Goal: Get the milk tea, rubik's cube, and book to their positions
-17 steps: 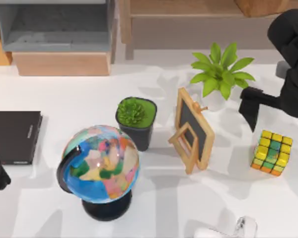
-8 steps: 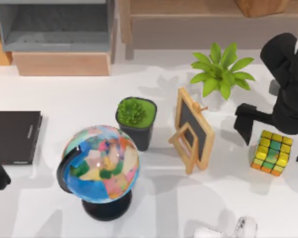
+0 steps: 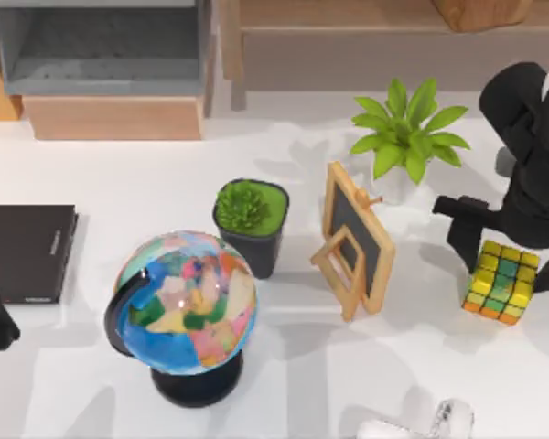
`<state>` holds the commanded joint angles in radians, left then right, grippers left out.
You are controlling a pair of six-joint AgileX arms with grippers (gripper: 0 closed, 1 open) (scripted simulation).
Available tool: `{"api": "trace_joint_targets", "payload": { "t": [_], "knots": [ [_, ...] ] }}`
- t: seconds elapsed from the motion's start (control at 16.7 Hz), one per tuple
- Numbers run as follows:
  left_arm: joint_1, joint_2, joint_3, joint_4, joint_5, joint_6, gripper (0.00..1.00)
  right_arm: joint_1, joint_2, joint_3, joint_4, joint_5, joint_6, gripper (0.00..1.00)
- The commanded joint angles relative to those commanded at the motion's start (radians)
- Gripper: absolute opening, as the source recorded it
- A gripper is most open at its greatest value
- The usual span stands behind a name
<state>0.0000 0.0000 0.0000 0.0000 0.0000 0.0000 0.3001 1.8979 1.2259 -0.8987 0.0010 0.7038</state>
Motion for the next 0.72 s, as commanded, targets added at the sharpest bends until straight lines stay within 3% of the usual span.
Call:
{"api": "trace_joint_targets", "payload": {
  "t": [0.36, 0.72],
  "knots": [
    [0.000, 0.000, 0.000, 0.000, 0.000, 0.000, 1.00, 0.000, 0.000, 0.000, 0.000, 0.000, 0.000, 0.02],
    [0.000, 0.000, 0.000, 0.000, 0.000, 0.000, 1.00, 0.000, 0.000, 0.000, 0.000, 0.000, 0.000, 0.00]
  ]
}}
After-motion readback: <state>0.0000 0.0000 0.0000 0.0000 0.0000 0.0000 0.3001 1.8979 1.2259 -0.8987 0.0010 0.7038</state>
